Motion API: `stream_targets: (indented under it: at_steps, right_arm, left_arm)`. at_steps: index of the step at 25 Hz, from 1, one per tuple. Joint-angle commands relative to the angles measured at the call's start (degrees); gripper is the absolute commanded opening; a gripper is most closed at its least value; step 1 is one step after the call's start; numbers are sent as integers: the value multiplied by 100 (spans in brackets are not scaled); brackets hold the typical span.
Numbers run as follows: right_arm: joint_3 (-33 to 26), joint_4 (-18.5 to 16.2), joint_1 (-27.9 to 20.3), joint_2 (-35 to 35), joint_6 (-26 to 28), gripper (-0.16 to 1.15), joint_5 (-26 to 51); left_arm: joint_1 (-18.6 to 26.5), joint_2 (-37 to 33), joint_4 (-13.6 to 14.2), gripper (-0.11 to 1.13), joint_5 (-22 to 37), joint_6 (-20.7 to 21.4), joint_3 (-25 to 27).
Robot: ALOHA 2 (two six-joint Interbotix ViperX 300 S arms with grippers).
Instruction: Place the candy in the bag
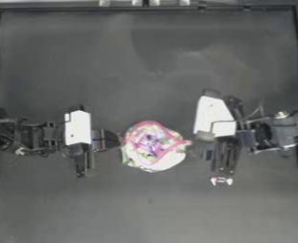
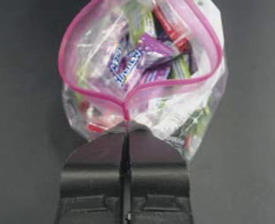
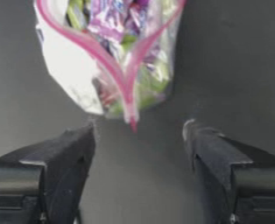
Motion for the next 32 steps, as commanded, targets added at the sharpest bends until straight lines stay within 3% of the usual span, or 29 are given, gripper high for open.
stream_targets:
  at_steps: [1, 8, 19, 28, 32]
  right_arm:
    - [0, 185, 202, -396, 0, 92, 272]
    - [-88, 492, 563, -536, 0, 92, 1028]
    - [-193, 686, 765, -967, -18, 92, 1459]
    - [-123, 1310, 826, -984, -281, 92, 1644]
    - [-88, 1433, 932, -896, -343, 92, 1652]
  left_arm:
    - [-9, -97, 9, 9, -35, 9, -97]
    - [-9, -97, 9, 9, -35, 9, -97]
    - [-9, -53, 9, 9, -35, 18, -97]
    - [-9, -35, 9, 9, -35, 18, -97]
    - [-9, -26, 9, 9, -44, 18, -97]
